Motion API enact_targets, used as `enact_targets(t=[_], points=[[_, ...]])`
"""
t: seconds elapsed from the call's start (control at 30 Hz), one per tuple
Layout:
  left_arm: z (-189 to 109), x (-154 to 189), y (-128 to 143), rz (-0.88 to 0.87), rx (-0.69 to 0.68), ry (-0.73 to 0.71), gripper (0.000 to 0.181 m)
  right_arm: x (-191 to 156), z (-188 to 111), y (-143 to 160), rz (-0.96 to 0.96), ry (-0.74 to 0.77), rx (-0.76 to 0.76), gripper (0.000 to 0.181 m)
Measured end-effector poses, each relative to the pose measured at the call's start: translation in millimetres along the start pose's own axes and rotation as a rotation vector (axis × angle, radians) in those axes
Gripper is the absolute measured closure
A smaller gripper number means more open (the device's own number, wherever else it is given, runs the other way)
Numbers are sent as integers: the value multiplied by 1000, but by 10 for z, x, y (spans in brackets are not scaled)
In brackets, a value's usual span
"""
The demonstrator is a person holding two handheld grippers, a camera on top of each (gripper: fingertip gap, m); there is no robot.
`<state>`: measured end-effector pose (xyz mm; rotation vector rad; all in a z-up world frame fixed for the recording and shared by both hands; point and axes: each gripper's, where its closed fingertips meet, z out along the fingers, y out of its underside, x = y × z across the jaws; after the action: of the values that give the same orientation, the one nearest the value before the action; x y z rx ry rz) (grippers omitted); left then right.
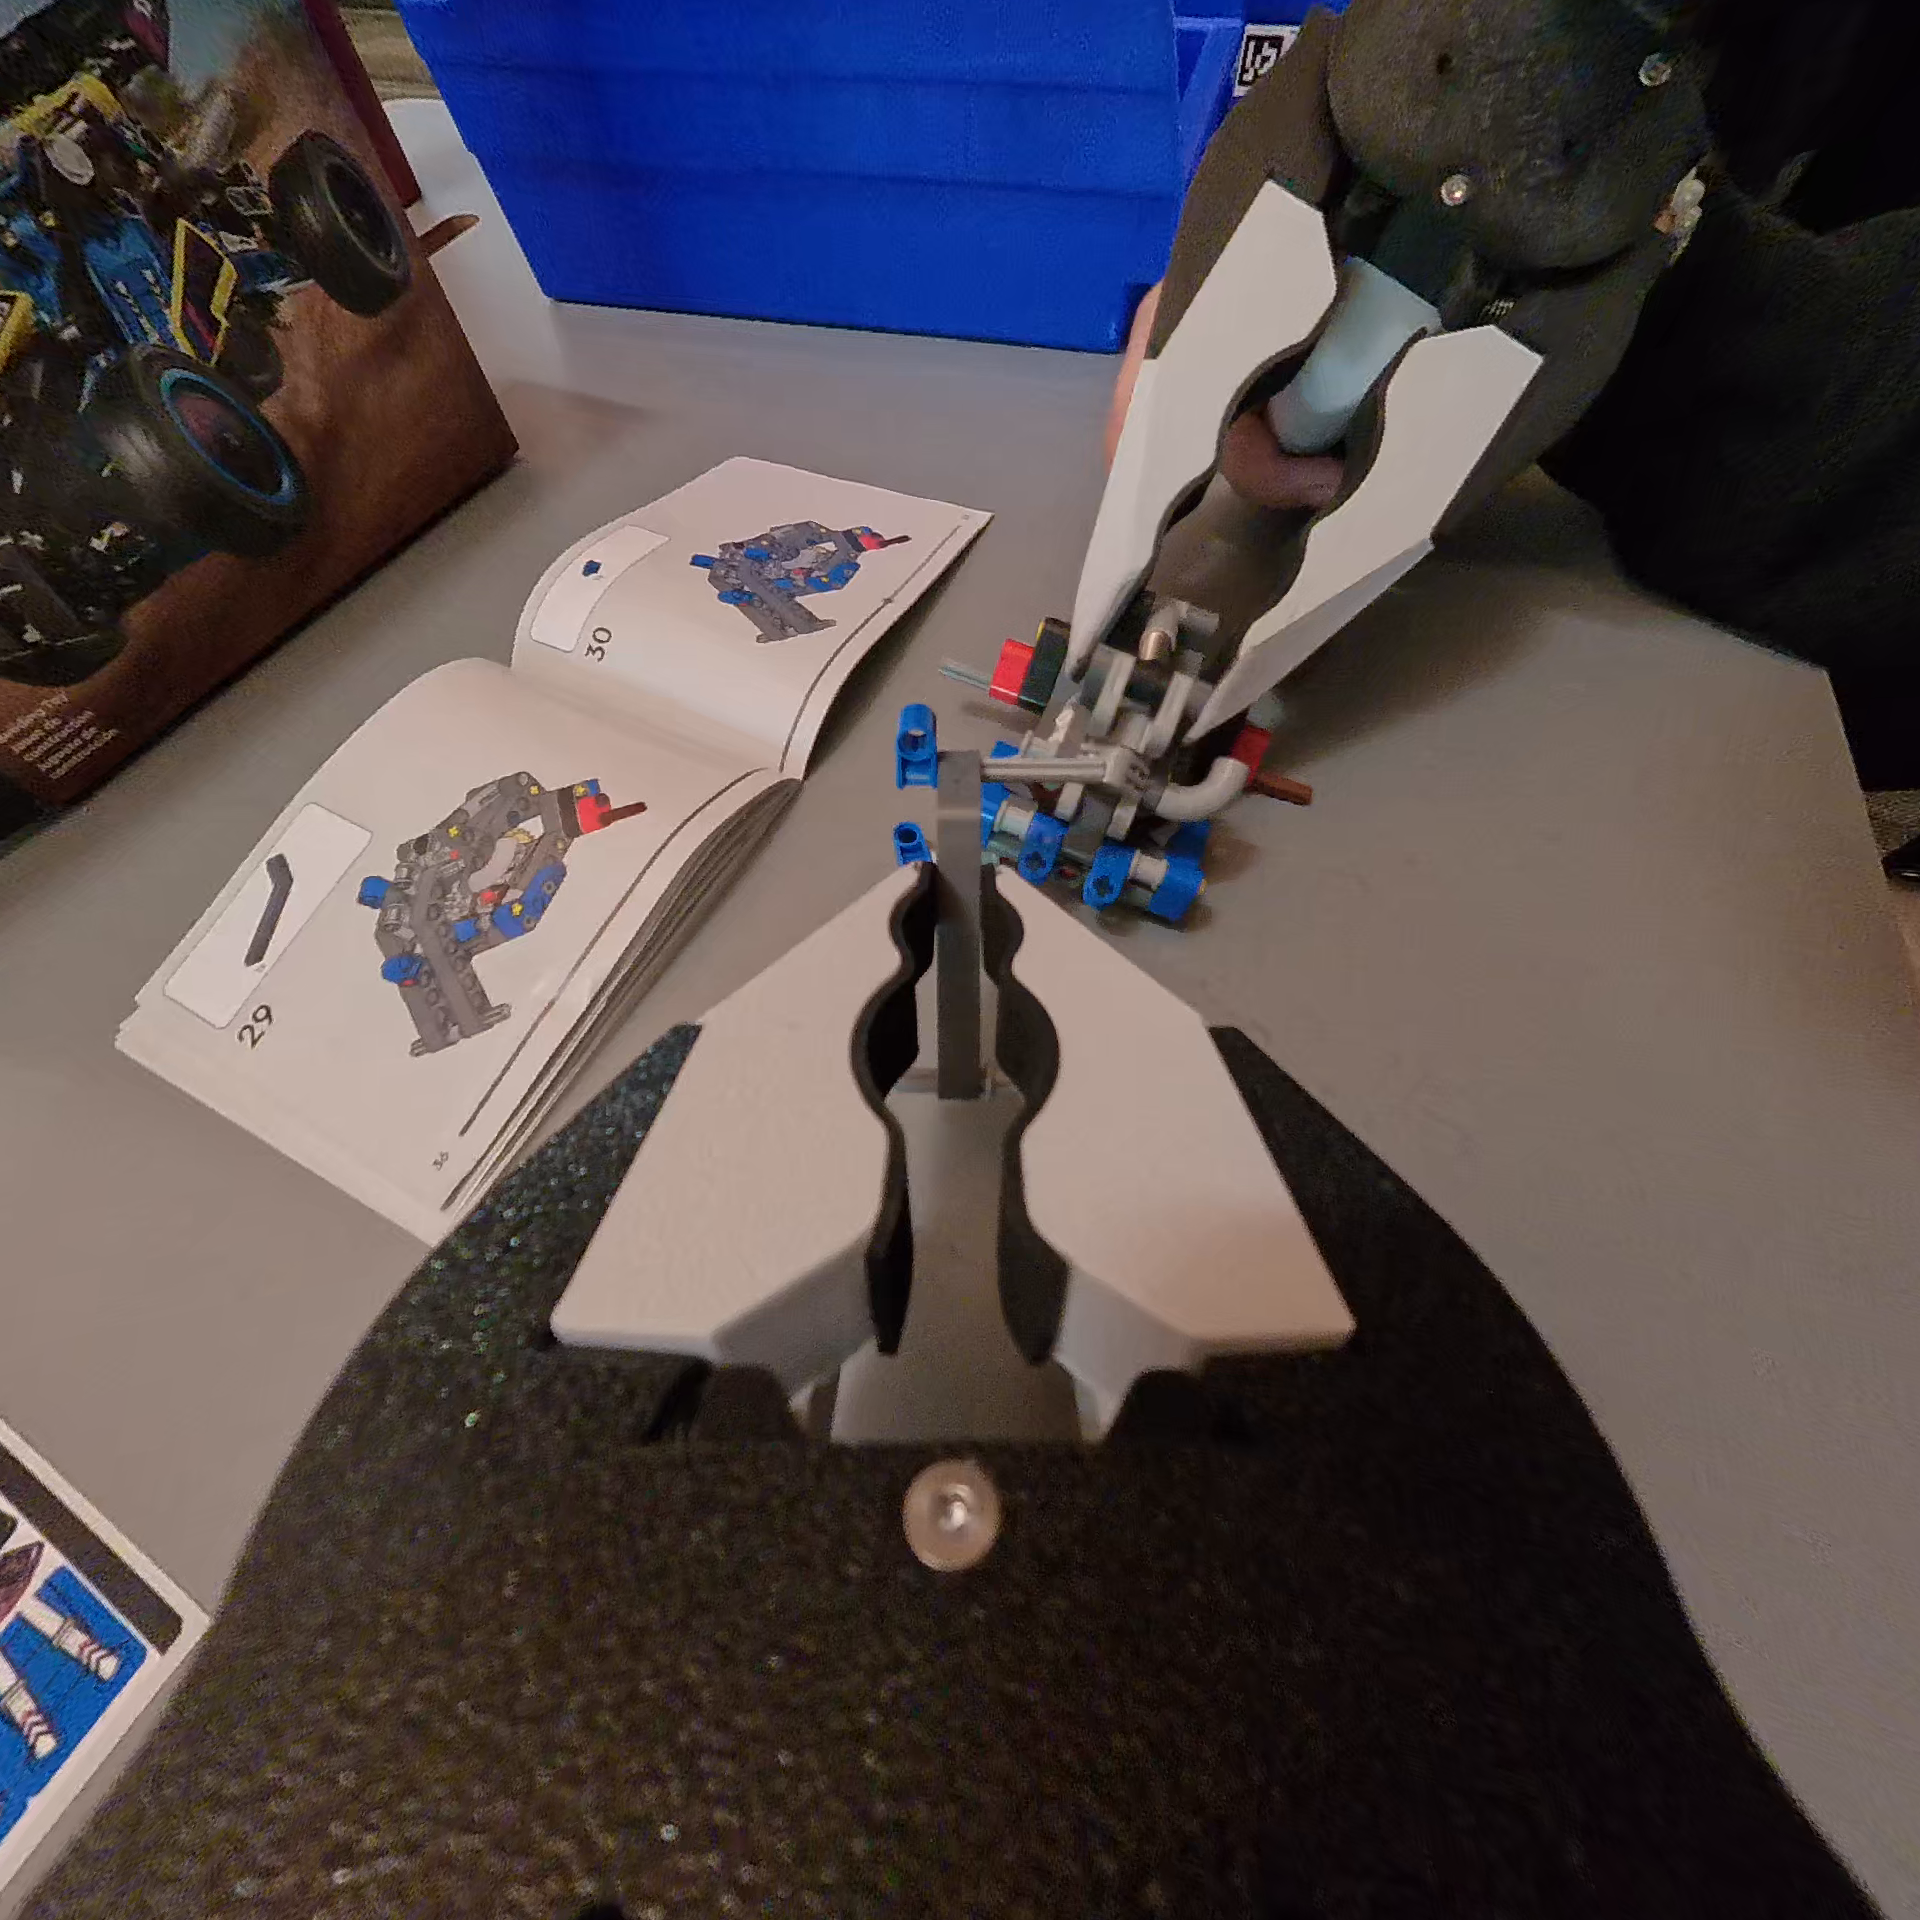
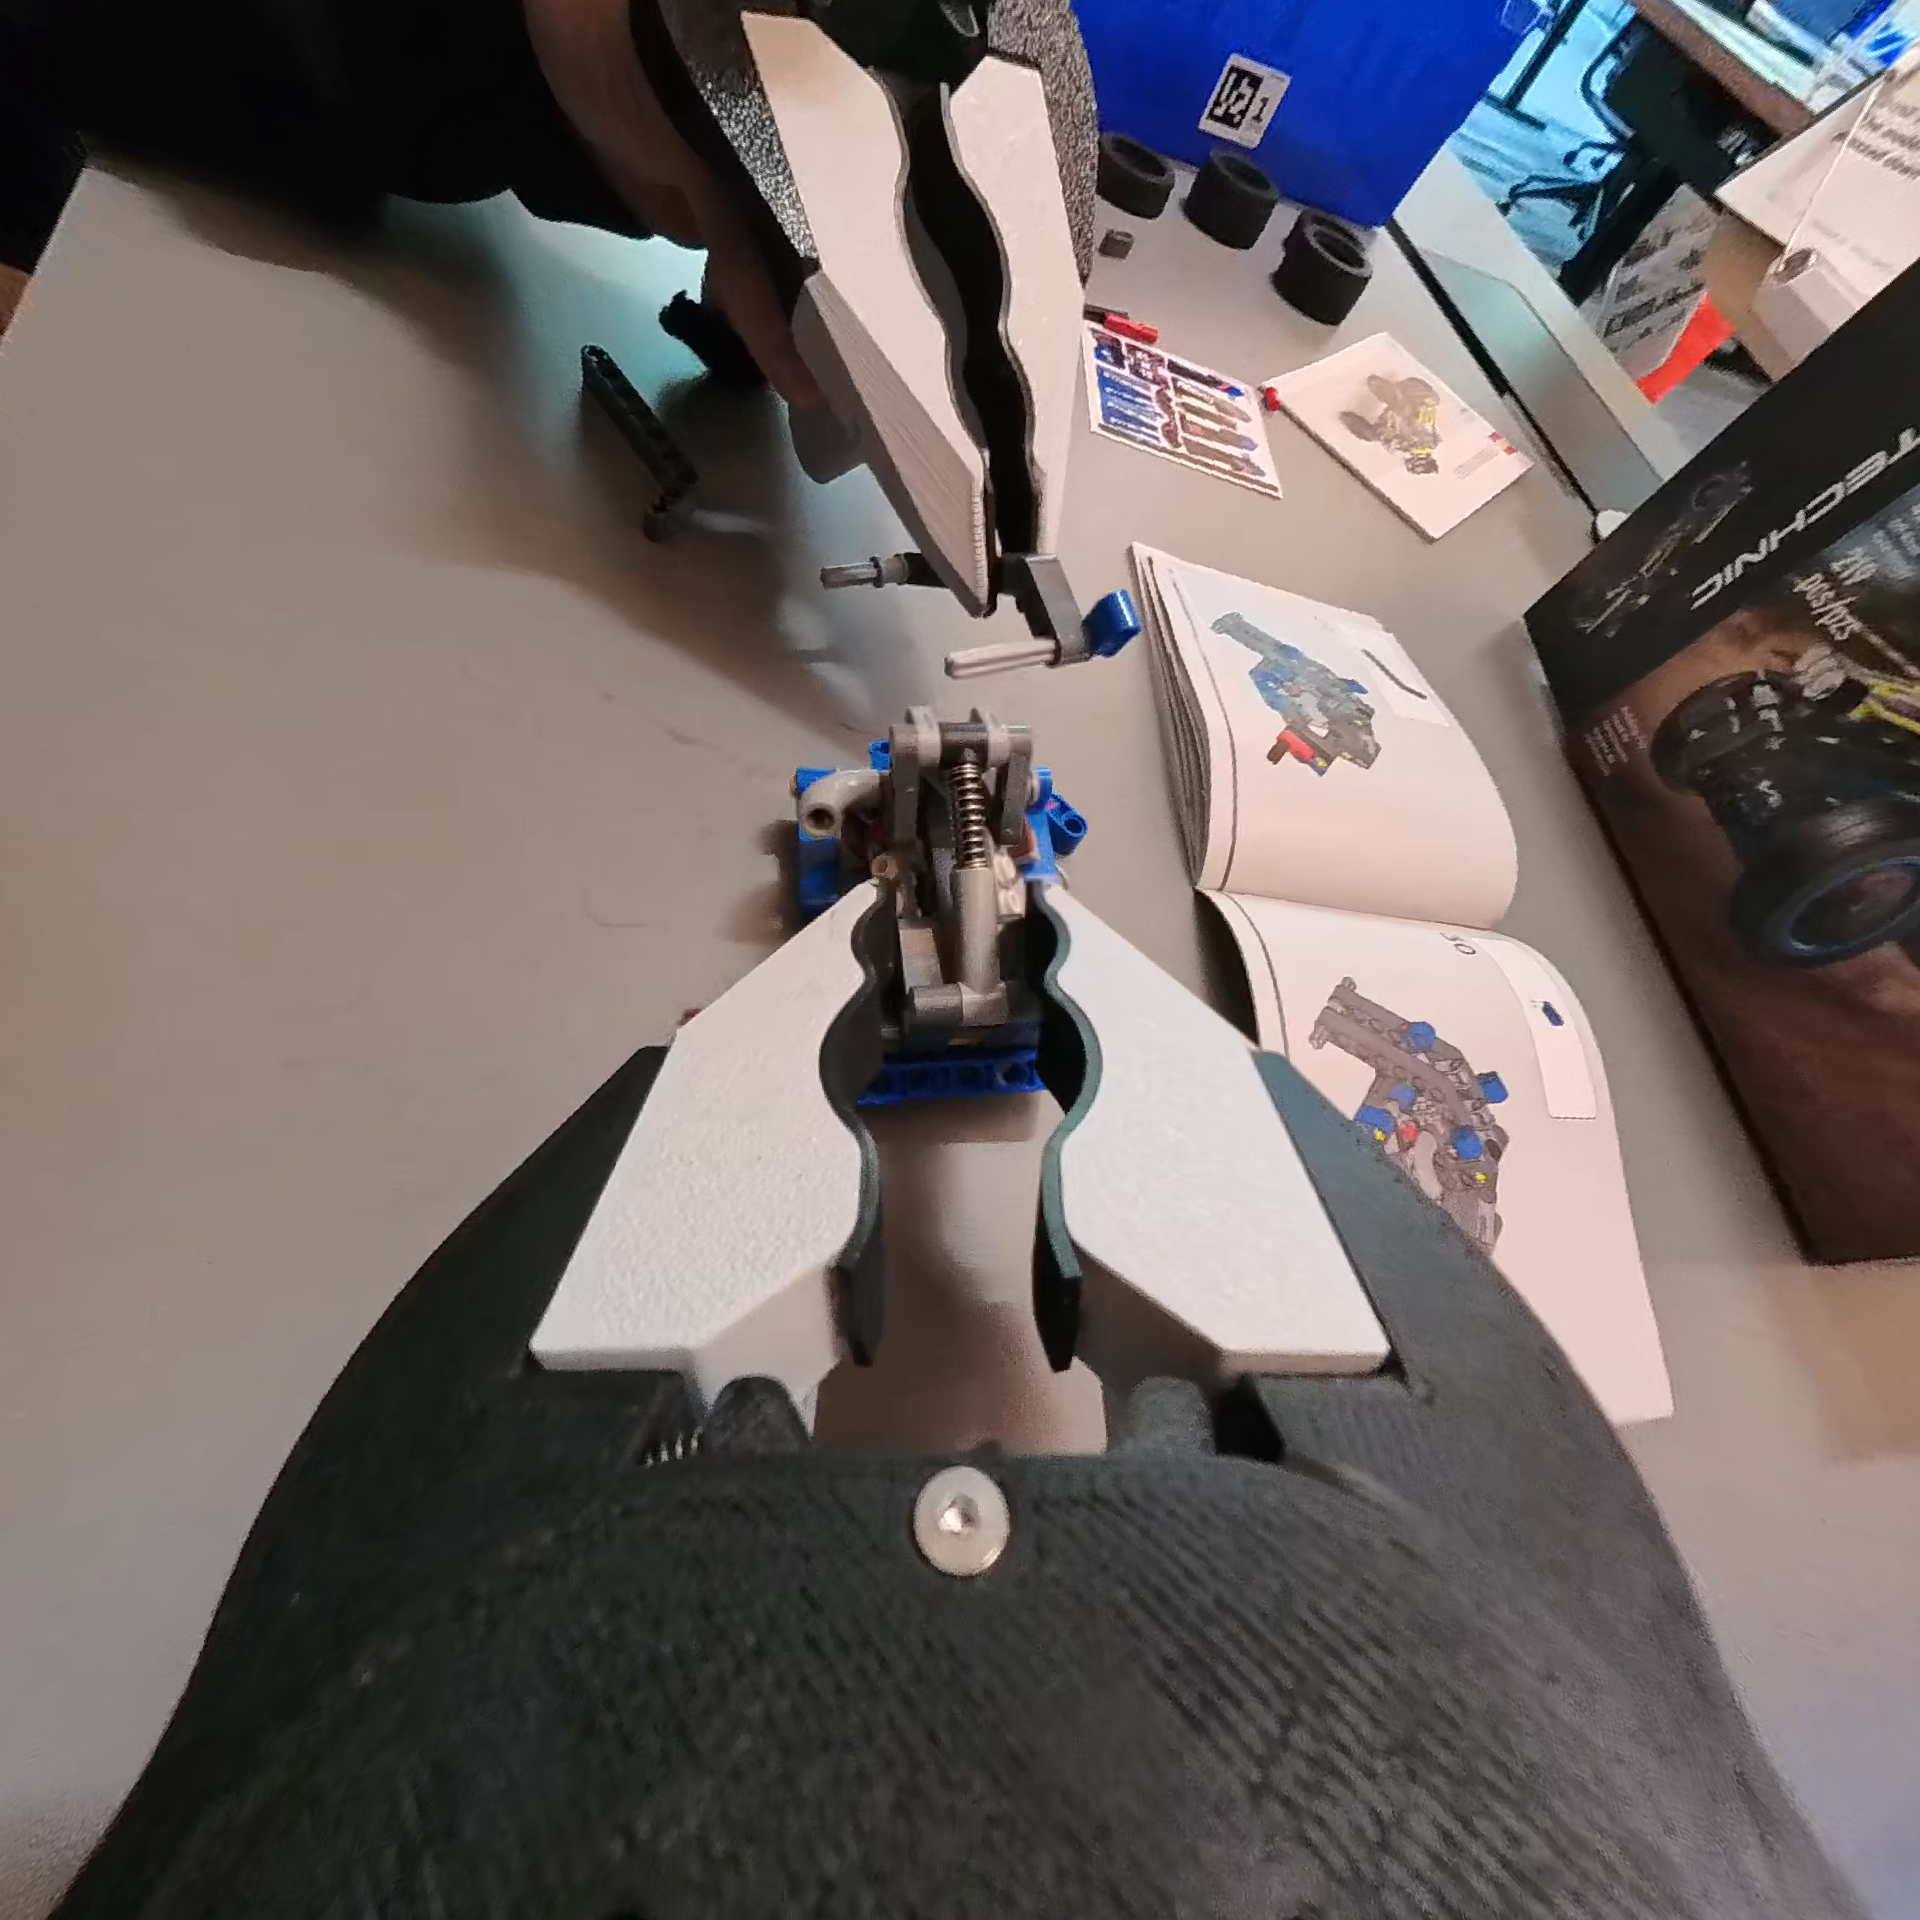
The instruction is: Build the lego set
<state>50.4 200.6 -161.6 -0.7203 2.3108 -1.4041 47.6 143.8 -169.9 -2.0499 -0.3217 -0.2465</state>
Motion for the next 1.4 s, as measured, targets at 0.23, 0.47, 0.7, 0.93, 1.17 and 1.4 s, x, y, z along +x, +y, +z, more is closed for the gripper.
enact_targets(t=[0.23, 0.47, 0.7, 0.93, 1.17, 1.4], points=[[-6, -3, -6, -2, 5, -1, 176, -14, -4, -34, 17, -14, 17, 160], [-12, -11, -4, 0, 5, -4, 176, -32, -48, -127, 27, -31, 78, 173], [-8, -9, 0, 2, 2, -4, 176, 3, -28, -77, 30, -14, 38, 177], [-3, -10, 4, 4, -1, -5, 177, 82, -36, -46, 161, -13, 31, 177], [-2, -10, 5, 3, -1, -5, 176, 58, -38, -28, 173, -30, 21, 177], [-6, -15, -1, 1, 3, -6, 176, 60, -38, -26, 195, -41, 20, 177]])
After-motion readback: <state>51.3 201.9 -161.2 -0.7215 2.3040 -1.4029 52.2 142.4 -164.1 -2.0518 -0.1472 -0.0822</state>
